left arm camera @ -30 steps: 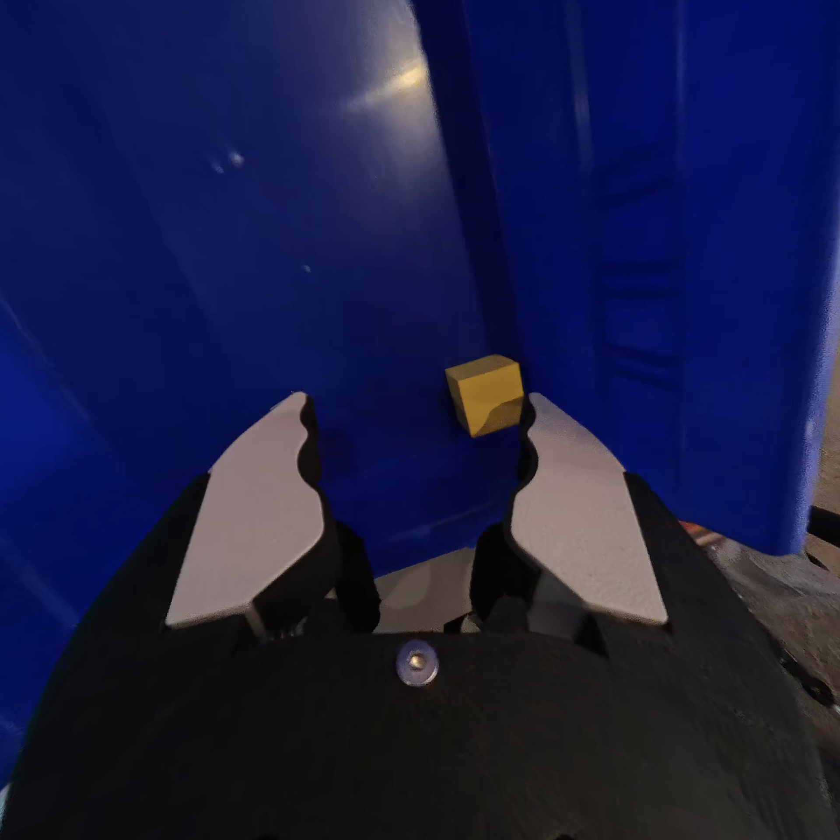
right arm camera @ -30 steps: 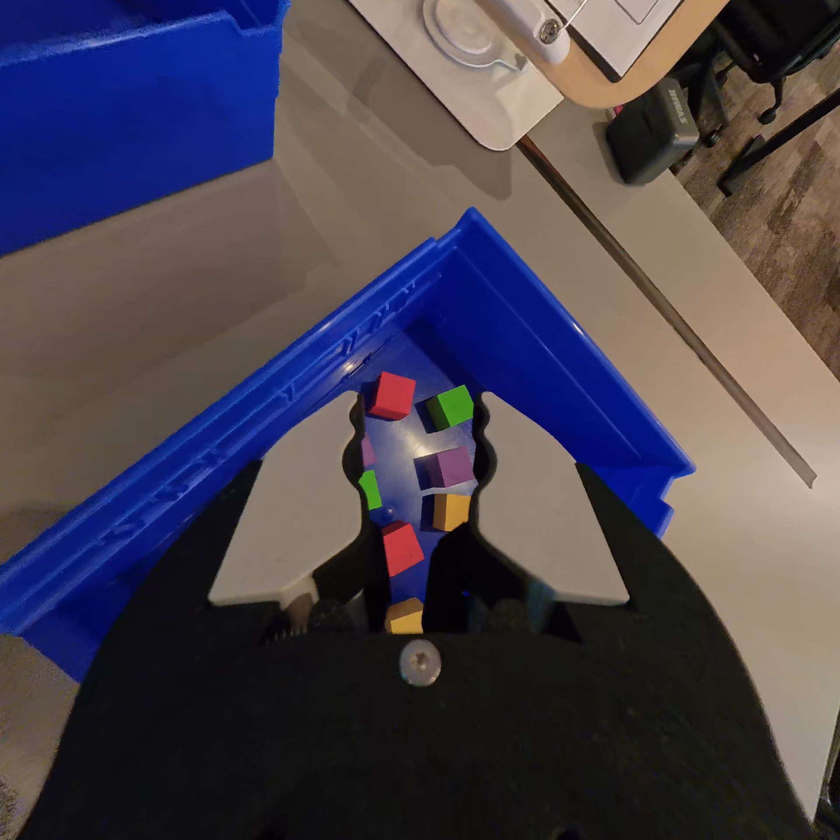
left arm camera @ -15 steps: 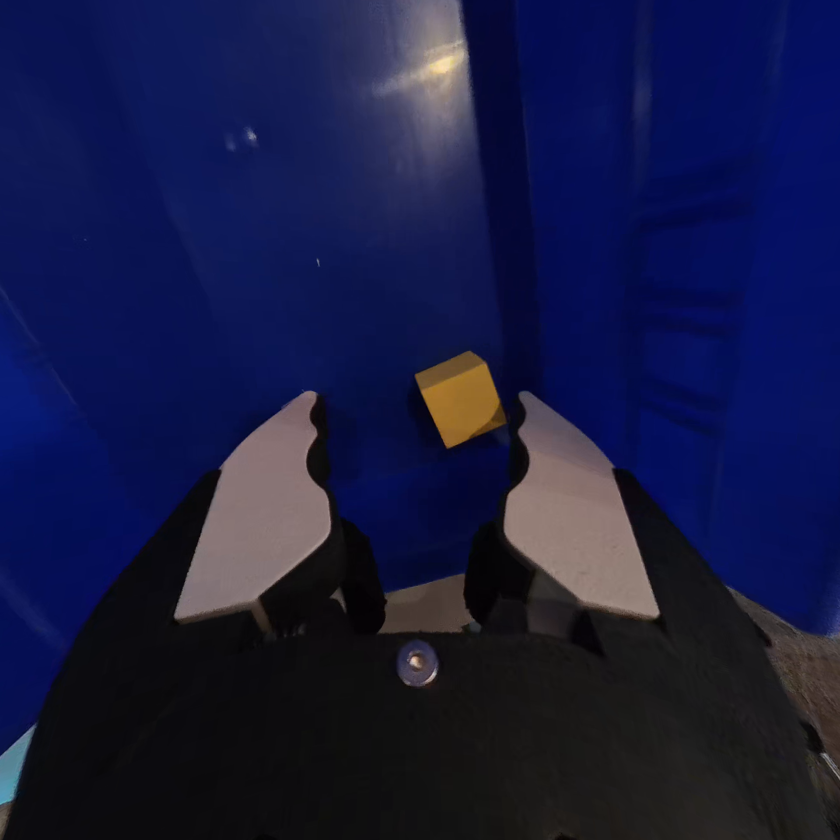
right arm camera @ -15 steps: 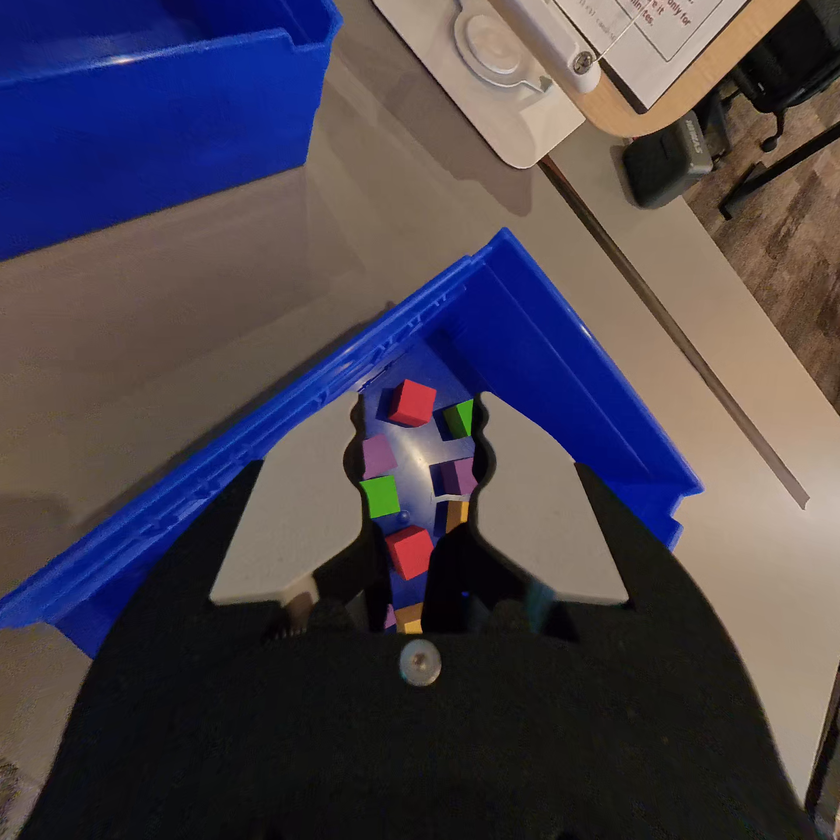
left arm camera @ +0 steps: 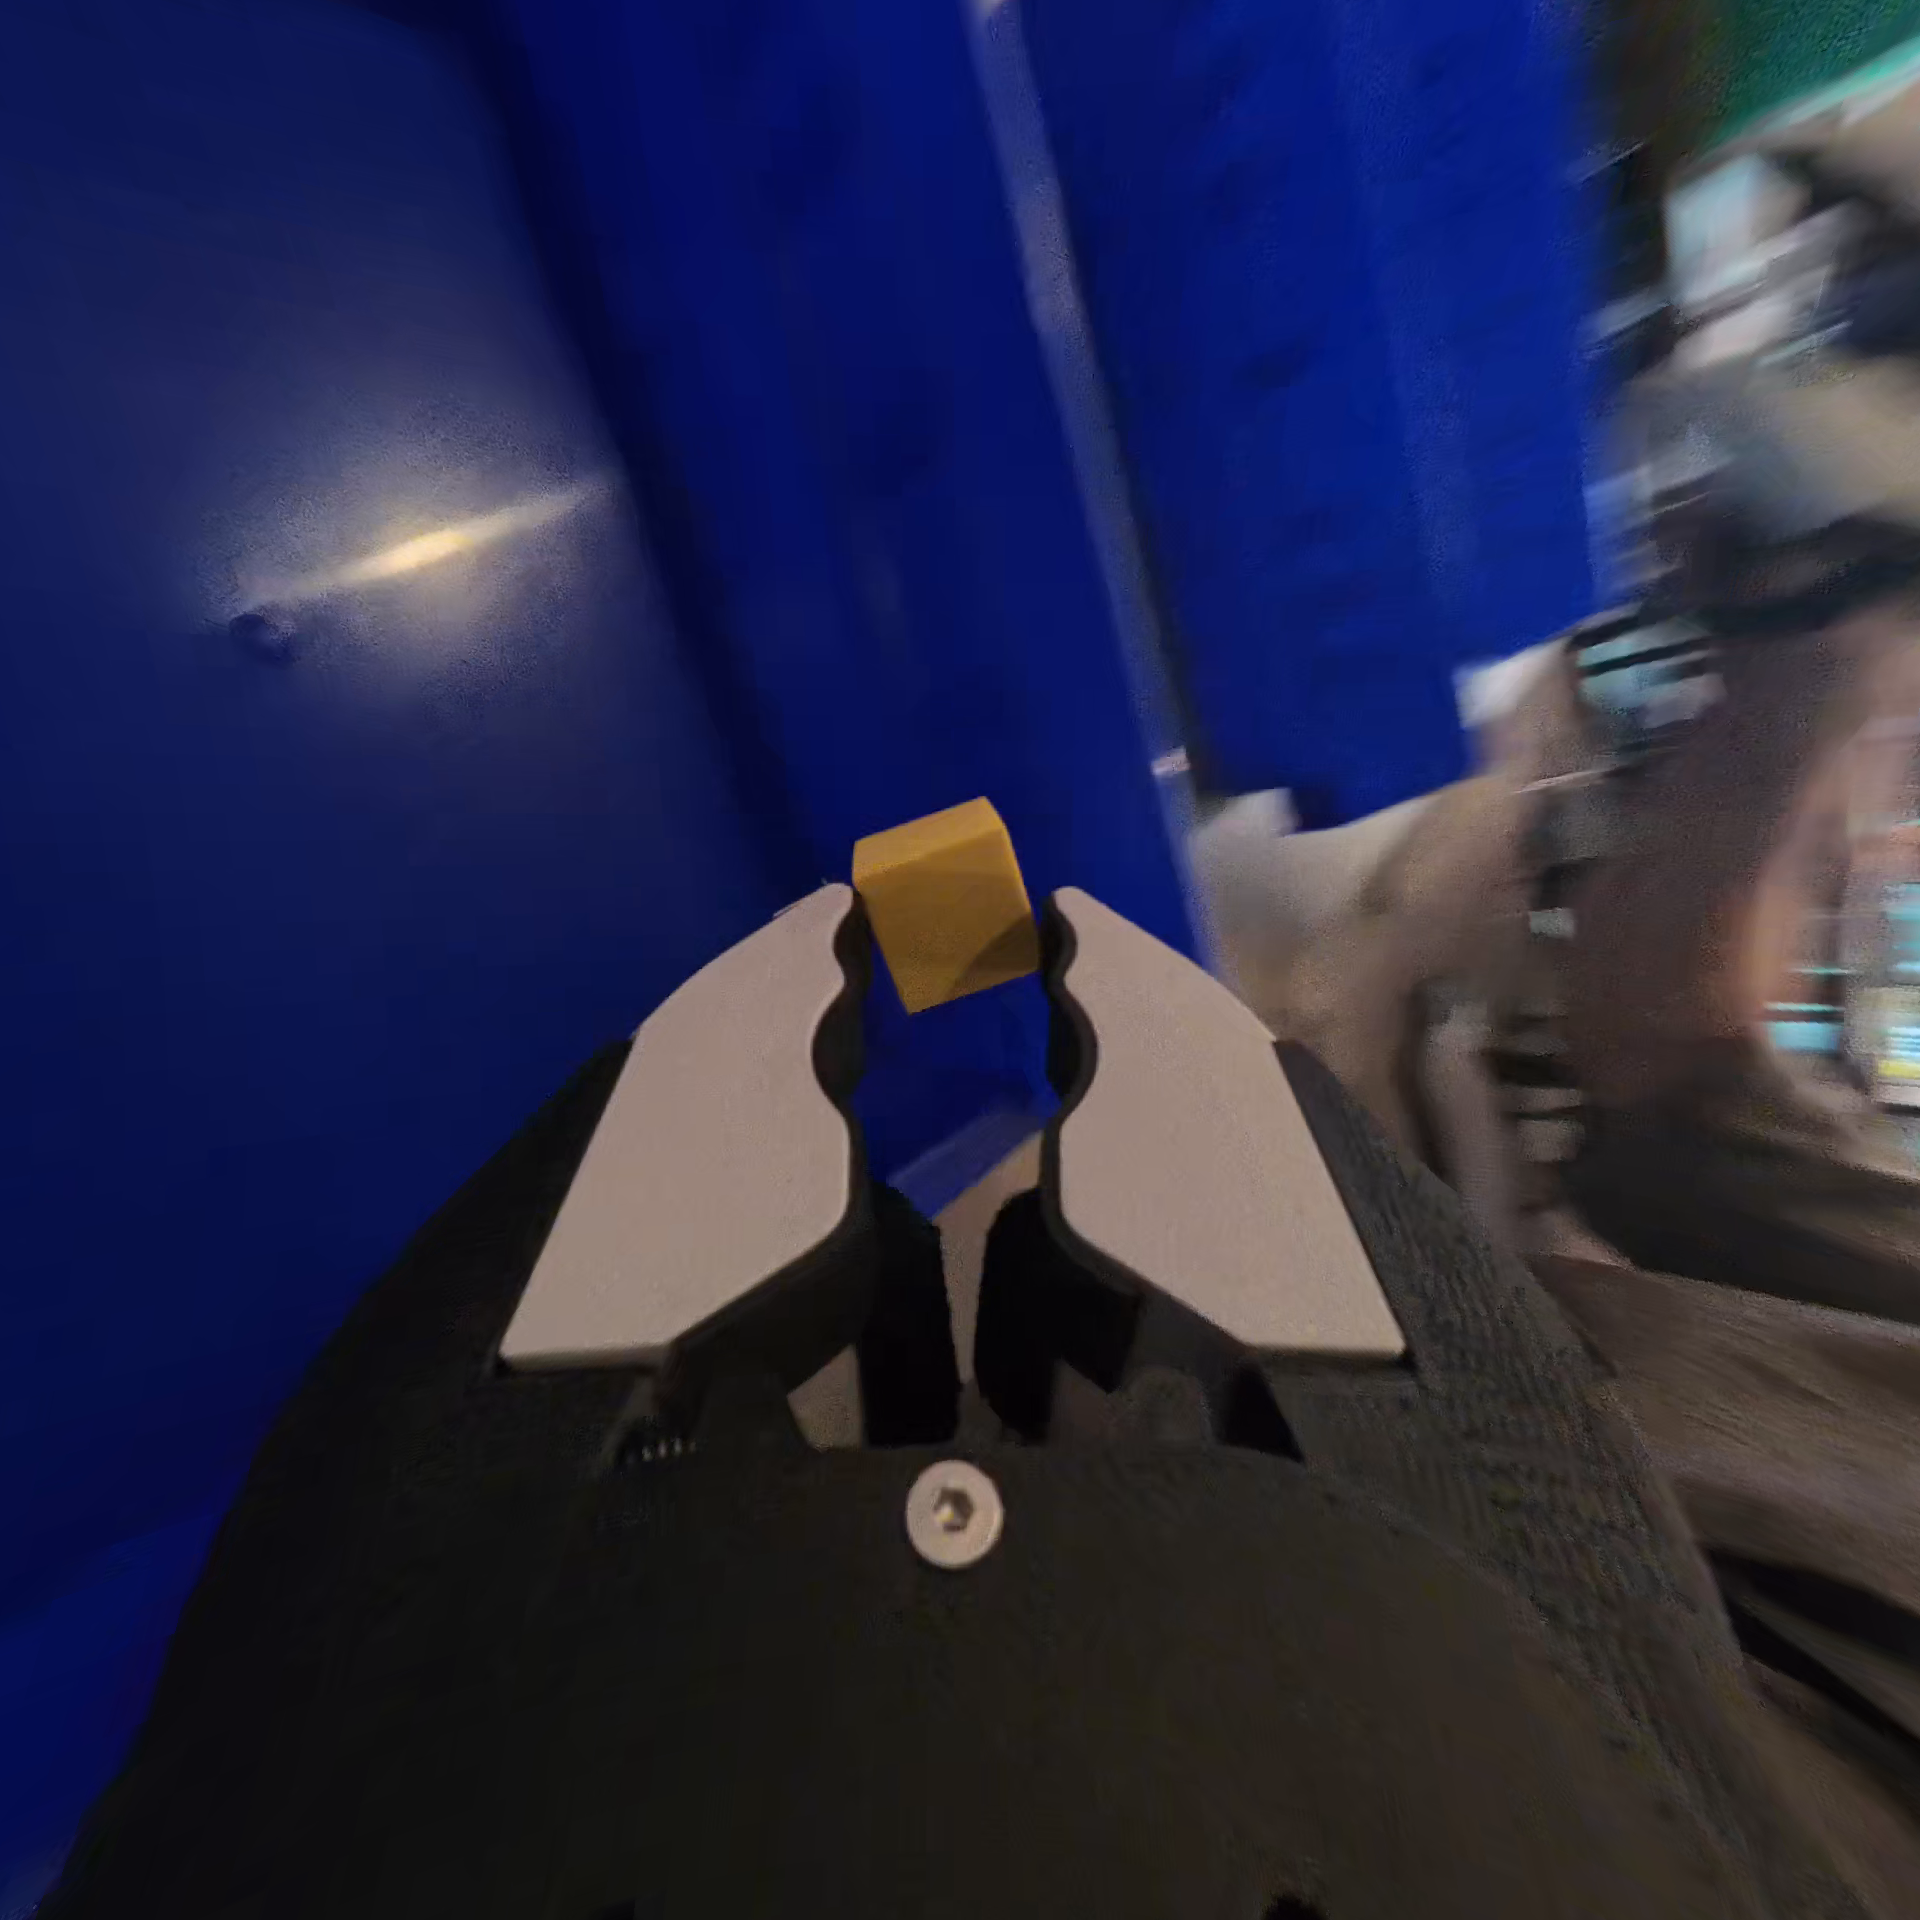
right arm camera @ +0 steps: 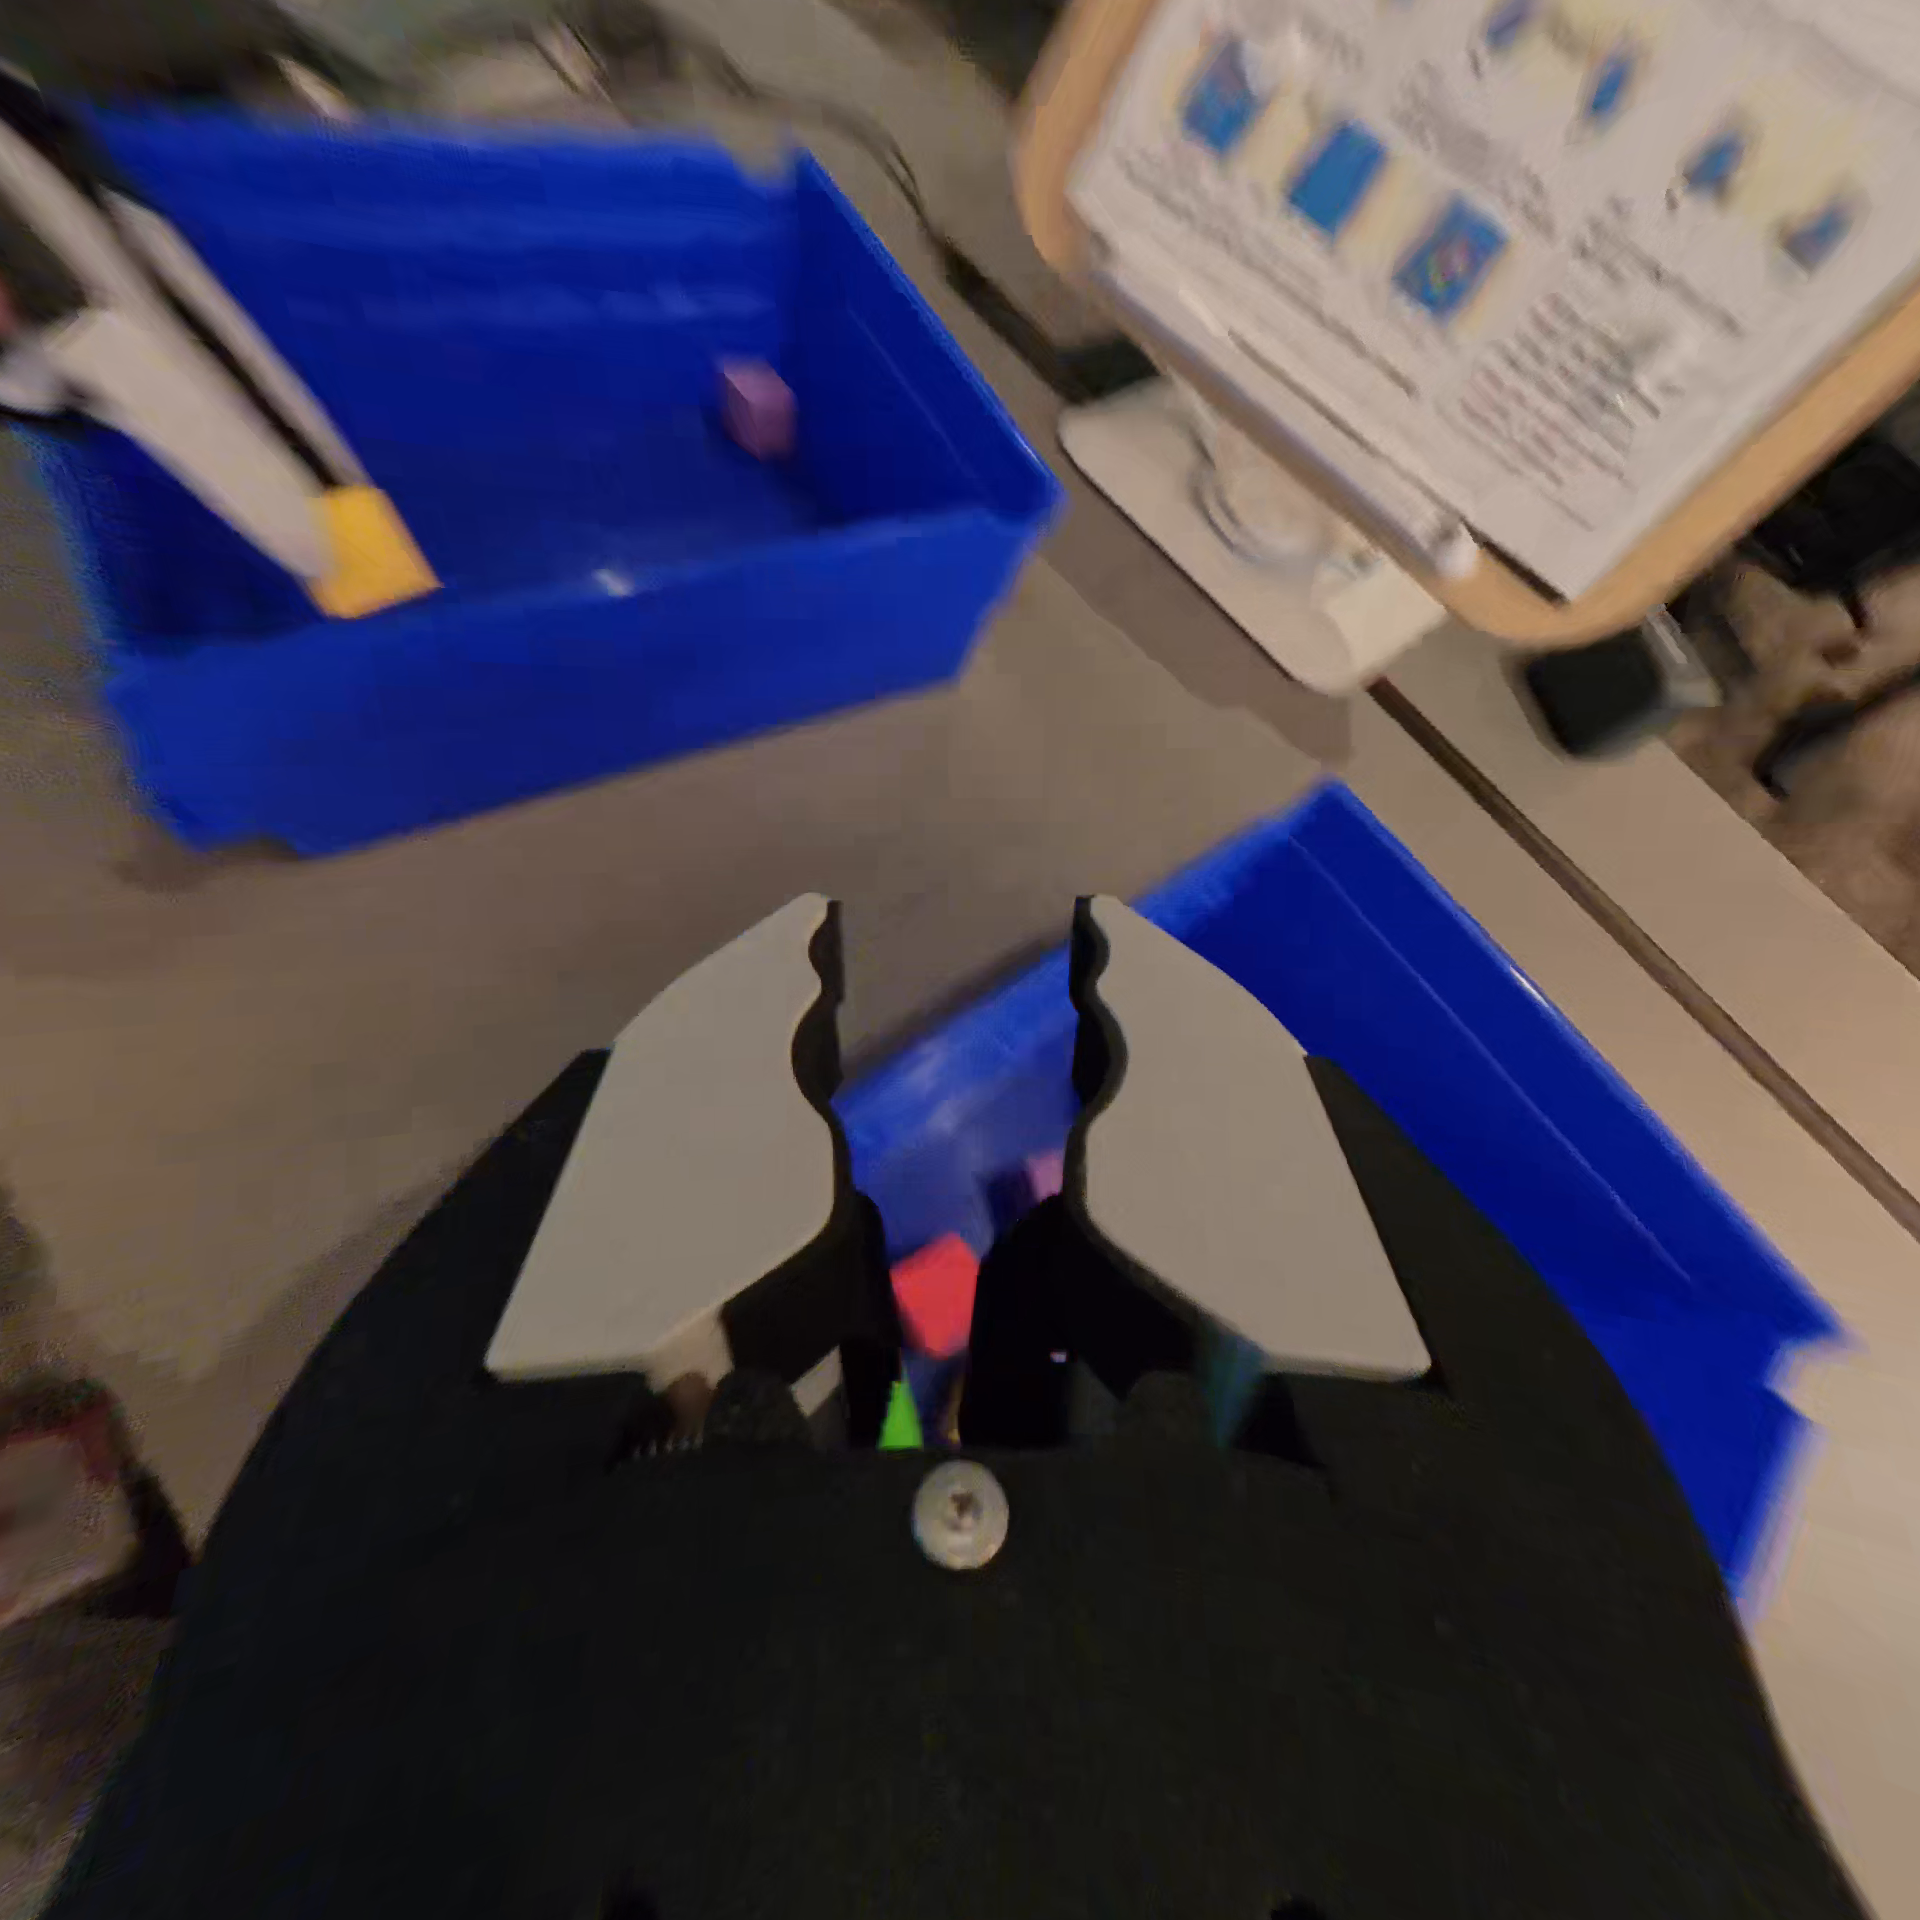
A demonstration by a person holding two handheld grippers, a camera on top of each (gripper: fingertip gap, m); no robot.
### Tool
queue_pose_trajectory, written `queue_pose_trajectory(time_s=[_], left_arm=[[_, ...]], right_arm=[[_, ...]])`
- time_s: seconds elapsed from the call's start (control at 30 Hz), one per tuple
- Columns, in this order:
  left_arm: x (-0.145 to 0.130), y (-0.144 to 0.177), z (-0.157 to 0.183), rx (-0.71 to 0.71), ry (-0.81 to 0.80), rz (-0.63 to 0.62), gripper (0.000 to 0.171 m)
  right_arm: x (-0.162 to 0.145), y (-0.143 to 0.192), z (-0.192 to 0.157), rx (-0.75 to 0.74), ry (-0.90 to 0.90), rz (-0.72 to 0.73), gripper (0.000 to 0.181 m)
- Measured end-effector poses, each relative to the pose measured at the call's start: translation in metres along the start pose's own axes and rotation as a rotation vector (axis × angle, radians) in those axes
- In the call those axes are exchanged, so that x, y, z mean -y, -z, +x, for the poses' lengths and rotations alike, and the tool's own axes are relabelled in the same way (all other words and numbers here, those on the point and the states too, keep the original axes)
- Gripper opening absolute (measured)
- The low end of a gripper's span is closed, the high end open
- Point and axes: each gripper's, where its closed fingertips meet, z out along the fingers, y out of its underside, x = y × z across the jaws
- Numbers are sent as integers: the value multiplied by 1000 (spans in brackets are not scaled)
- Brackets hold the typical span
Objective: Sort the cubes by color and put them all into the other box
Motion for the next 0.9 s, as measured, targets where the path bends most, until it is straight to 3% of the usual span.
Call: queue_pose_trajectory(time_s=[0.13, 0.3, 0.47, 0.63, 0.77, 0.87, 0.9], left_arm=[[16, 31, 50, -407, 31, 145, 31], [8, 44, 94, -715, 52, 115, 31], [3, 42, 113, -798, 39, 83, 32], [2, 42, 120, -823, 31, 76, 32], [3, 40, 122, -834, 30, 80, 31], [11, 44, 123, -846, 37, 140, 40], [16, 48, 122, -842, 42, 178, 56]], right_arm=[[35, 1, -62, 147, 35, 236, 44], [62, -18, -122, 250, 171, 319, 56], [87, -22, -150, 260, 244, 386, 49], [96, -20, -155, 254, 238, 415, 33], [95, -18, -153, 207, 257, 418, 30], [92, -12, -149, 192, 273, 411, 29], [90, -10, -145, 189, 274, 396, 29]])
